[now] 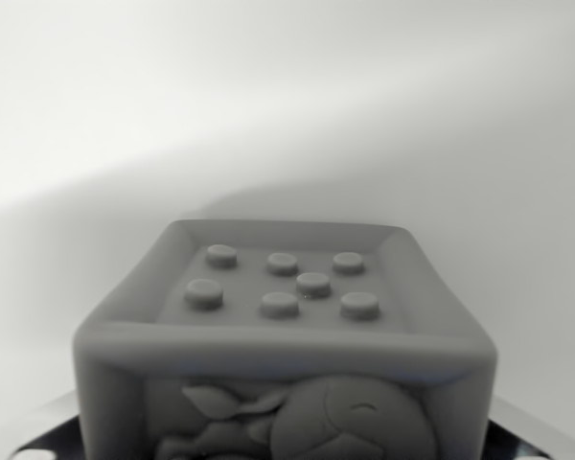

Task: Destack cube

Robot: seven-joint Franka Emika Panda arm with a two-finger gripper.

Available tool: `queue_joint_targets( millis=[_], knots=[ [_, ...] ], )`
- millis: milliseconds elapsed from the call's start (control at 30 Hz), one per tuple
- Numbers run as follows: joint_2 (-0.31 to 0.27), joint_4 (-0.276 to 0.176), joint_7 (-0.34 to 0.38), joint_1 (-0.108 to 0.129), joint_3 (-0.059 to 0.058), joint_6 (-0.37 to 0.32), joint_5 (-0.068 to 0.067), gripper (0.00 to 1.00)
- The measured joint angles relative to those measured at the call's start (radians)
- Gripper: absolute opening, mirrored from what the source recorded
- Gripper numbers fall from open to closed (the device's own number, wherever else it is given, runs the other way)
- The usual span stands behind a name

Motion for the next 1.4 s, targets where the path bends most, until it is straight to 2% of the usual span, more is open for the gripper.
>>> queue_joint_targets(
  millis=[967, 1200, 1400],
  knots=[
    [-0.003, -0.001, 0.0, 0.001, -0.001, -0.002, 0.0, 1.0],
    [-0.036, -0.01, 0.003, 0.012, -0.013, -0.024, -0.002, 1.0],
    [-0.081, -0.02, 0.01, 0.03, -0.033, -0.058, -0.011, 1.0]
  ],
)
